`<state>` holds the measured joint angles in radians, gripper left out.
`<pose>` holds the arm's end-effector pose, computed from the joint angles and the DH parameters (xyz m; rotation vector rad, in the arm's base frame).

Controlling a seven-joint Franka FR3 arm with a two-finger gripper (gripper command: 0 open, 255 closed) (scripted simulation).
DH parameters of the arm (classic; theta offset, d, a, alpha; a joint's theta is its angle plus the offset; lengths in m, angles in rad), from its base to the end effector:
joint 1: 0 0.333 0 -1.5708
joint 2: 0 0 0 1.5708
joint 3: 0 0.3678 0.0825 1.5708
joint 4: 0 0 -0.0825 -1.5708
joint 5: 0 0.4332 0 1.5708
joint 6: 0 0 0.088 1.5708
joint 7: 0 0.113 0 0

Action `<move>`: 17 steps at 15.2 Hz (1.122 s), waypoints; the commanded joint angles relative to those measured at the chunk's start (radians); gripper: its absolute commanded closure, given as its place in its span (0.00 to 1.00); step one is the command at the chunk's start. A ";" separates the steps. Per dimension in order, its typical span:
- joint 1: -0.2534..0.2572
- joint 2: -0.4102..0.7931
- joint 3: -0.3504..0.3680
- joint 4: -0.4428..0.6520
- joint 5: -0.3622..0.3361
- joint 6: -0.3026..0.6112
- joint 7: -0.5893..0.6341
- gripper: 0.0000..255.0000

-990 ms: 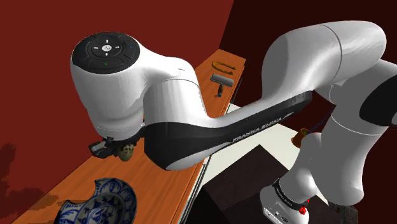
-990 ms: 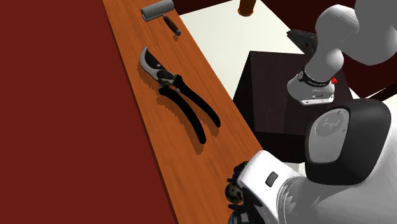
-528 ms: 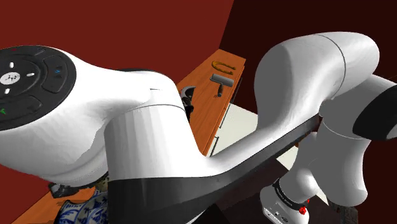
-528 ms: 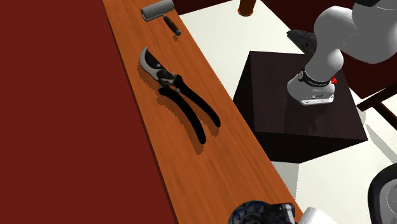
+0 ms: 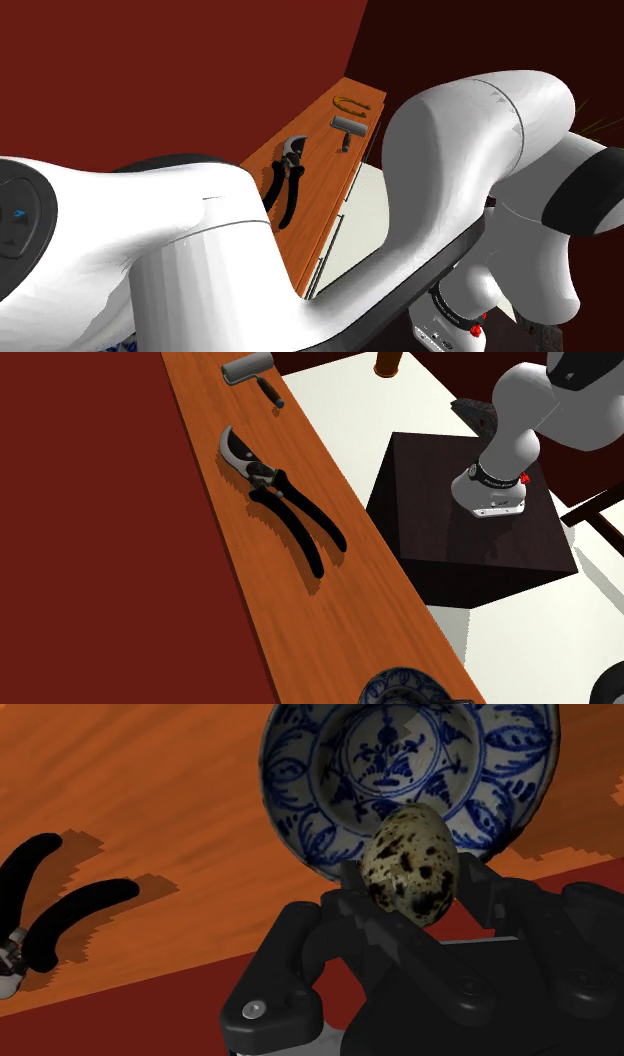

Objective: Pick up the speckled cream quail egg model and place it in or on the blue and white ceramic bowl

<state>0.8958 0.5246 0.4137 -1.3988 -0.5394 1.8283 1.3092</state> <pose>0.3010 0.7096 0.4458 2.9782 0.1599 0.4371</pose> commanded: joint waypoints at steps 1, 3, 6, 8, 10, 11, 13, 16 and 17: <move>-0.002 0.005 -0.002 -0.021 -0.005 0.023 0.009 1.00; -0.003 0.011 -0.004 -0.037 -0.010 0.044 0.018 1.00; -0.004 0.022 -0.008 -0.060 -0.018 0.075 0.032 1.00; -0.004 0.031 -0.011 -0.073 -0.024 0.095 0.041 1.00; -0.004 0.035 -0.012 -0.080 -0.028 0.105 0.046 1.00; -0.004 0.035 -0.012 -0.080 -0.028 0.105 0.046 1.00; -0.004 0.035 -0.012 -0.080 -0.028 0.105 0.046 1.00; -0.004 0.035 -0.012 -0.080 -0.028 0.105 0.046 1.00; -0.004 0.035 -0.012 -0.080 -0.028 0.105 0.046 0.00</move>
<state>0.8916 0.5600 0.4012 -1.4788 -0.5671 1.9329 1.3548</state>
